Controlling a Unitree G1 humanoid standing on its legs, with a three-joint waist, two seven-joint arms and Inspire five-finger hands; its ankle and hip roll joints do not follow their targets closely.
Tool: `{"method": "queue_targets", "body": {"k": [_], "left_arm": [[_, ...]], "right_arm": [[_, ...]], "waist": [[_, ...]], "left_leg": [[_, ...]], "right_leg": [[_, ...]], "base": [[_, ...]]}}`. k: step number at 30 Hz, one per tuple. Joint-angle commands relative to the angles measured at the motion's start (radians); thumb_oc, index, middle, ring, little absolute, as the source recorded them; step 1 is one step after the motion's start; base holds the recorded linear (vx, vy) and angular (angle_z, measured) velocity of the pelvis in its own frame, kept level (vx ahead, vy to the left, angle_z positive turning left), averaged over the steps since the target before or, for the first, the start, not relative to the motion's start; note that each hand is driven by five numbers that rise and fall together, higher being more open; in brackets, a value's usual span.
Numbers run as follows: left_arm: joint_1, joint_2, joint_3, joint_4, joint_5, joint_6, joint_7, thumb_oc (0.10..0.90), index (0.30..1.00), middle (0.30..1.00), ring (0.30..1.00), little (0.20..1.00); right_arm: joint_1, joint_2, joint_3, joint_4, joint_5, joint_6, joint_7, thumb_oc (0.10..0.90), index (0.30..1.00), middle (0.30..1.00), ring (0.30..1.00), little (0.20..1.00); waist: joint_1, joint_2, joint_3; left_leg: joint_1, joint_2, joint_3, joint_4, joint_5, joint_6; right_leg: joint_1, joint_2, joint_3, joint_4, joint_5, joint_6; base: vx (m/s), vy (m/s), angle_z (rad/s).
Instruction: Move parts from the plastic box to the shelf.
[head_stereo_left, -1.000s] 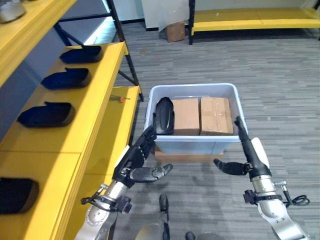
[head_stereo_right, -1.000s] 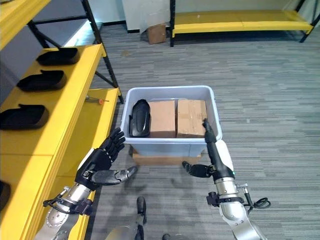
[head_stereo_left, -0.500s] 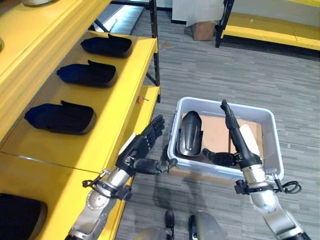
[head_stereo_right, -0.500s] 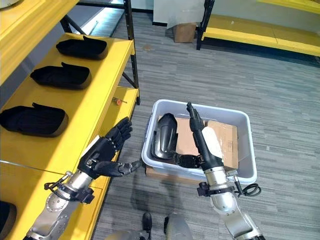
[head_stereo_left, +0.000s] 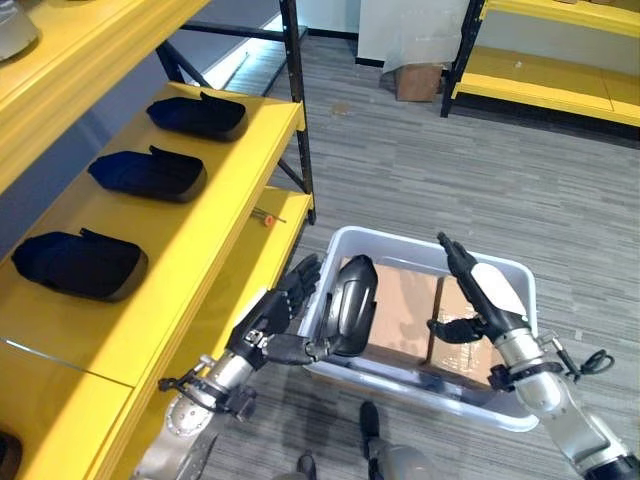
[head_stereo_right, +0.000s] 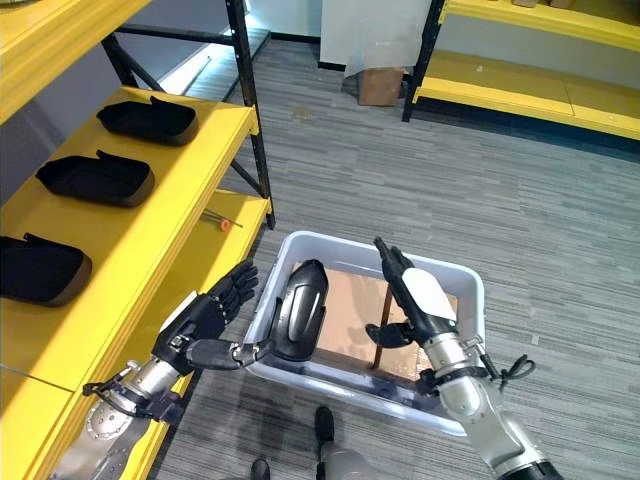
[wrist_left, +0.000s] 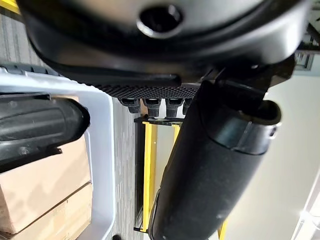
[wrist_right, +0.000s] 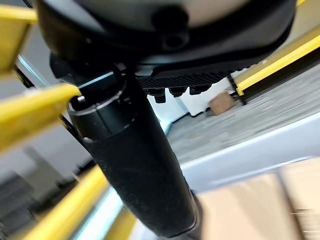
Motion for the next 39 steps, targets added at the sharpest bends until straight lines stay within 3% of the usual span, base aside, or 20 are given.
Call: {"method": "queue_targets", "body": {"k": [1,2,5,6,9,14,18,28,35,36,39], "left_arm": [[-0.037,0.028,0.025,-0.125,-0.047,-0.076,0.016,0.900,1.000,1.000,1.000,1.000],[-0.046,0.044,0.013,-0.126,-0.056,-0.070,0.007,0.900,1.000,1.000,1.000,1.000],[-0.073,0.069,-0.002,-0.123,-0.076,-0.063,-0.011,0.900,1.000,1.000,1.000,1.000],[-0.094,0.078,-0.017,-0.116,-0.090,-0.067,-0.038,0.900,1.000,1.000,1.000,1.000],[-0.146,0.089,-0.050,-0.098,-0.104,-0.061,-0.074,0.900,1.000,1.000,1.000,1.000],[-0.202,0.136,-0.076,-0.106,-0.135,-0.049,-0.082,0.900,1.000,1.000,1.000,1.000],[-0.240,0.154,-0.080,-0.094,-0.157,-0.040,-0.094,0.900,1.000,1.000,1.000,1.000],[-0.263,0.167,-0.067,-0.082,-0.165,-0.040,-0.132,0.900,1.000,1.000,1.000,1.000],[-0.260,0.168,-0.066,-0.069,-0.168,-0.050,-0.129,0.900,1.000,1.000,1.000,1.000],[-0.262,0.161,-0.069,-0.067,-0.163,-0.046,-0.133,0.900,1.000,1.000,1.000,1.000],[-0.260,0.154,-0.068,-0.066,-0.155,-0.044,-0.138,0.900,1.000,1.000,1.000,1.000]], "right_arm": [[-0.134,-0.068,-0.021,-0.093,-0.146,-0.120,-0.079,0.900,1.000,1.000,1.000,1.000],[-0.212,-0.130,0.006,-0.078,-0.196,-0.133,-0.094,0.900,1.000,1.000,1.000,1.000],[-0.333,-0.208,0.054,-0.053,-0.293,-0.151,-0.093,0.900,1.000,1.000,1.000,1.000],[-0.365,-0.244,0.069,-0.041,-0.314,-0.141,-0.107,0.900,1.000,1.000,1.000,1.000],[-0.421,-0.284,0.111,0.029,-0.420,-0.155,-0.163,0.900,1.000,1.000,1.000,1.000],[-0.553,-0.328,0.227,0.168,-0.577,-0.186,-0.277,0.900,1.000,1.000,1.000,1.000],[-0.646,-0.333,0.300,0.240,-0.597,-0.169,-0.280,0.900,1.000,1.000,1.000,1.000],[-0.751,-0.307,0.401,0.415,-0.596,-0.066,-0.258,0.900,1.000,1.000,1.000,1.000],[-0.774,-0.301,0.424,0.488,-0.634,0.000,-0.302,0.900,1.000,1.000,1.000,1.000],[-0.791,-0.293,0.424,0.508,-0.651,0.054,-0.301,0.900,1.000,1.000,1.000,1.000],[-0.818,-0.287,0.427,0.533,-0.656,0.120,-0.263,0.900,1.000,1.000,1.000,1.000]], "waist": [[0.016,-0.021,-0.025],[0.036,-0.021,-0.018],[0.053,-0.015,0.002],[0.053,-0.007,0.018],[0.050,0.009,0.055],[0.076,0.039,0.113],[0.096,0.055,0.153],[0.122,0.086,0.239],[0.132,0.094,0.239],[0.136,0.099,0.239],[0.141,0.108,0.239]], "left_leg": [[-0.097,0.034,-0.014,0.008,0.047,0.006],[-0.117,0.040,-0.014,0.026,0.049,-0.001],[-0.159,0.035,0.021,0.071,0.040,-0.005],[-0.190,0.036,0.081,0.100,0.036,-0.006],[-0.258,0.044,0.157,0.154,0.041,-0.010],[-0.310,0.029,0.125,0.150,0.061,-0.010],[-0.346,0.018,0.106,0.142,0.073,-0.012],[-0.463,0.015,0.095,0.205,0.082,-0.017],[-0.524,0.016,0.099,0.227,0.080,-0.016],[-0.546,0.018,0.100,0.238,0.081,-0.017],[-0.575,0.018,0.102,0.239,0.085,-0.018]], "right_leg": [[0.036,-0.092,-0.020,0.143,-0.183,0.082],[0.031,-0.093,-0.045,0.153,-0.195,0.073],[0.011,-0.097,-0.094,0.179,-0.214,0.064],[-0.005,-0.105,-0.141,0.202,-0.226,0.058],[-0.035,-0.115,-0.204,0.253,-0.248,0.046],[-0.105,-0.109,-0.216,0.329,-0.285,0.033],[-0.152,-0.099,-0.223,0.363,-0.302,0.023],[-0.280,-0.097,-0.233,0.495,-0.342,0.003],[-0.346,-0.102,-0.235,0.544,-0.361,-0.002],[-0.367,-0.104,-0.236,0.565,-0.367,-0.003],[-0.402,-0.104,-0.236,0.589,-0.376,-0.004]], "base": [[0.13,-0.331,0.43],[0.06,-0.220,0.44],[-0.04,-0.176,0.27],[-0.12,-0.116,0.38],[-0.10,-0.104,0.89],[-0.06,-0.073,0.63],[-0.07,-0.077,0.11],[-0.04,-0.072,0.06],[0.00,-0.053,0.04],[0.00,-0.057,0.04],[0.00,-0.047,0.01]]}}
